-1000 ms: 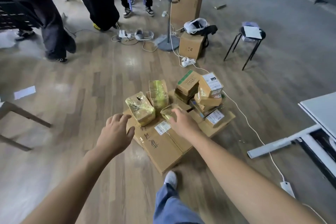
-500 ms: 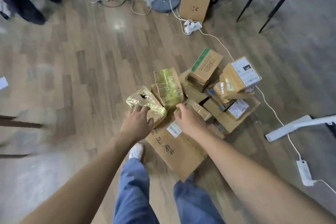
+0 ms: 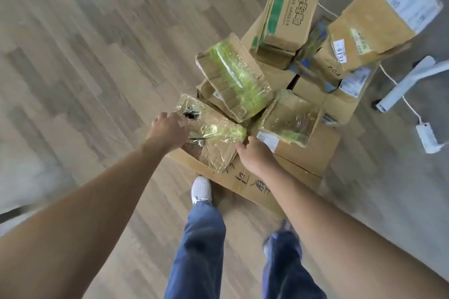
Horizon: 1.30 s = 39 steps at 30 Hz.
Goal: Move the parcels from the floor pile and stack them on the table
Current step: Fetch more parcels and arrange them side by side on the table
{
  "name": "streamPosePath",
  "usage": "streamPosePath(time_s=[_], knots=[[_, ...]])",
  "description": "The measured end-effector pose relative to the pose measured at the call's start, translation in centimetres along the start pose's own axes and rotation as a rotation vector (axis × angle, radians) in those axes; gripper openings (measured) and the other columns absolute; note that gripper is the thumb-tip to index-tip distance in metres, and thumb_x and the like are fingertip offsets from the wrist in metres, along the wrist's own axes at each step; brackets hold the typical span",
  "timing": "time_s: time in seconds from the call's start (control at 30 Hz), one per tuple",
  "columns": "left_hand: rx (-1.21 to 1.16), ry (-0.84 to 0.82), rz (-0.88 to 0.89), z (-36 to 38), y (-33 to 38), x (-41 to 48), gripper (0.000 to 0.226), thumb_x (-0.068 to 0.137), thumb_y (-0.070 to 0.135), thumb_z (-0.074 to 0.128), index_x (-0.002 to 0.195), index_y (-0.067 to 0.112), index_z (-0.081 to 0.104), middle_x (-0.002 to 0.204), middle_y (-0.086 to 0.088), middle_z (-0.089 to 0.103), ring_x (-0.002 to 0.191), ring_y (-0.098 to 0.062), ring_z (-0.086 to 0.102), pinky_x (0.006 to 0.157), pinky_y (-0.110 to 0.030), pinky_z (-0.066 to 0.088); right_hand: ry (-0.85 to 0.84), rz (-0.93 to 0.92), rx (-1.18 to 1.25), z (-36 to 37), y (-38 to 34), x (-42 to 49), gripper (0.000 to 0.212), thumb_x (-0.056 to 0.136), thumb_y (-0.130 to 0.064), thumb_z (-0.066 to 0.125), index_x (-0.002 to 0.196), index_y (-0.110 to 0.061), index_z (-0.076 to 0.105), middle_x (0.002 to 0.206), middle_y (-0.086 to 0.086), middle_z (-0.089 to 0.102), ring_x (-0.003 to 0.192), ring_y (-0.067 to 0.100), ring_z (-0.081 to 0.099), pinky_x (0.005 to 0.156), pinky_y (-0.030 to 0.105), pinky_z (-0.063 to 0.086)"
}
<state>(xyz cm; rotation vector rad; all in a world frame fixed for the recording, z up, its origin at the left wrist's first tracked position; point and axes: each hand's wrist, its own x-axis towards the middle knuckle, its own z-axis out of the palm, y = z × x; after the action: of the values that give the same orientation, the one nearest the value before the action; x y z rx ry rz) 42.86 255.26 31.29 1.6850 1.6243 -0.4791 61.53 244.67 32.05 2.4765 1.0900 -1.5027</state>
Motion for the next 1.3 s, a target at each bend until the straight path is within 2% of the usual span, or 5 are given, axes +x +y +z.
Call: streamPosePath(time_s=[0.33,0.5,0.83,1.1,1.3], knots=[[-0.249,0.066,-0.083,0.7,-0.8,-0.7,0.029,0.09,0.025,0.049,0.115,0.013,0.041,0.101,-0.009,0.06,0.08,-0.023,0.057,0.067,-0.03,0.043,-0.027,0.226,0.412,2.0,1.2,-0.5,0.065,0.096,-0.036,0.049,0.148,-0.005,0.028,0.101,-0.001,0.048,0.079,0.012,0.054,0.086,0.038,0.057],[-0.15,-0.068,0.008,1.0,2.1,-8.3,0.052,0.094,0.028,0.048,0.144,0.02,0.035,0.117,-0.012,0.061,0.075,-0.023,0.062,0.075,-0.035,0.054,0.063,0.229,0.352,-0.8,5.4,-6.4,0.067,0.095,-0.043,0.05,0.146,-0.003,0.033,0.112,0.012,0.063,0.099,0.029,0.064,0.087,0.045,0.056],[-0.266,-0.031,0.313,3.6,14.2,-25.7,0.035,0.089,0.031,0.061,0.117,0.016,0.047,0.093,-0.009,0.064,0.076,-0.02,0.058,0.064,-0.03,0.043,0.39,0.189,0.352,-9.7,19.1,-22.9,0.024,0.098,-0.04,0.044,0.095,-0.016,0.042,0.083,0.006,0.053,0.072,0.023,0.054,0.05,0.026,0.033],[-0.196,0.036,0.551,8.1,26.8,-42.2,0.043,0.09,0.046,0.059,0.109,0.01,0.045,0.094,-0.009,0.061,0.075,-0.021,0.058,0.063,-0.033,0.046,0.735,0.132,0.491,-15.9,33.2,-38.9,0.031,0.097,-0.04,0.047,0.109,-0.011,0.047,0.097,0.005,0.05,0.088,0.02,0.049,0.073,0.029,0.035],[-0.081,0.146,0.696,10.8,34.8,-51.3,0.04,0.089,0.045,0.06,0.096,0.01,0.045,0.076,-0.004,0.056,0.067,-0.023,0.055,0.052,-0.03,0.037,0.909,0.105,0.619,-19.6,41.5,-46.3,0.025,0.096,-0.039,0.046,0.087,-0.016,0.039,0.066,-0.006,0.038,0.067,0.022,0.043,0.062,0.03,0.031]])
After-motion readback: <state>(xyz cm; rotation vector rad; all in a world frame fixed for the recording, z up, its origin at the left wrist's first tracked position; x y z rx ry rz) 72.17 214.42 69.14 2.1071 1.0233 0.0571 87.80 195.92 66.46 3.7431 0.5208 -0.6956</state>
